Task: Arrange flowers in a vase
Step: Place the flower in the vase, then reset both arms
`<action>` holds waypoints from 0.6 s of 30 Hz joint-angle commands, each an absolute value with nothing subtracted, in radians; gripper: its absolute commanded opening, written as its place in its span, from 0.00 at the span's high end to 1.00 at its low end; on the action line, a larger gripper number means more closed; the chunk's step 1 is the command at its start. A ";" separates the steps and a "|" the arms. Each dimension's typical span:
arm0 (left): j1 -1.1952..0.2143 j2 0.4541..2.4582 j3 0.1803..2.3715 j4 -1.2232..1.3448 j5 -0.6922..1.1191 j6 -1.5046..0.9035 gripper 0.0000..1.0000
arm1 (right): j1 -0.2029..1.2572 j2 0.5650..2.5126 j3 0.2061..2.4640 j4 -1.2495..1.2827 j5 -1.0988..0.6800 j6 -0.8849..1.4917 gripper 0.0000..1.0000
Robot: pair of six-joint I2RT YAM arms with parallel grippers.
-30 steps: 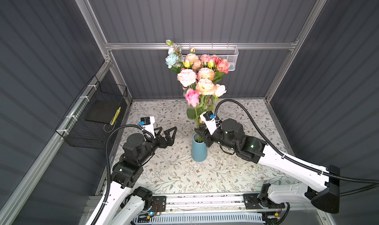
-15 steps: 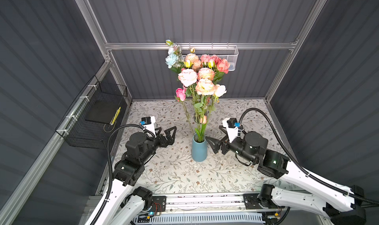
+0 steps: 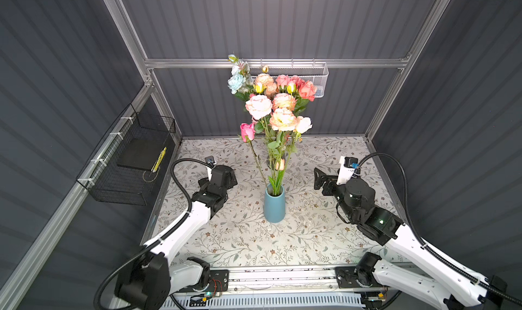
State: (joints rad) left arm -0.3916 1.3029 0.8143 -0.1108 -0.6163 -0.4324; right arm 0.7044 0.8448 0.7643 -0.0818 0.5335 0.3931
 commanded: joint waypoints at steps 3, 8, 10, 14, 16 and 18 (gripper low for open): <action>-0.318 1.477 0.875 0.115 -0.772 -0.246 0.00 | 0.651 0.851 0.711 -0.052 0.532 0.422 0.01; -0.203 1.588 0.826 0.248 -0.721 -0.164 0.00 | 0.613 0.847 0.678 -0.001 0.483 0.402 0.01; -0.202 1.603 0.778 0.355 -0.692 -0.123 0.00 | 0.599 0.851 0.673 0.009 0.465 0.398 0.01; -0.193 1.632 0.747 0.465 -0.629 -0.073 0.00 | 0.579 0.859 0.666 0.021 0.438 0.391 0.01; -0.191 1.658 0.792 0.412 -0.576 -0.051 0.00 | 0.567 0.861 0.664 0.026 0.430 0.395 0.01; -0.192 1.694 0.855 0.299 -0.613 -0.048 0.00 | 0.557 0.861 0.661 0.019 0.431 0.406 0.01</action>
State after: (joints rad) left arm -0.1905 1.6608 0.7822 0.3340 -0.6281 -0.0975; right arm 0.5697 0.8589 0.6788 -0.0002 0.4438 0.4015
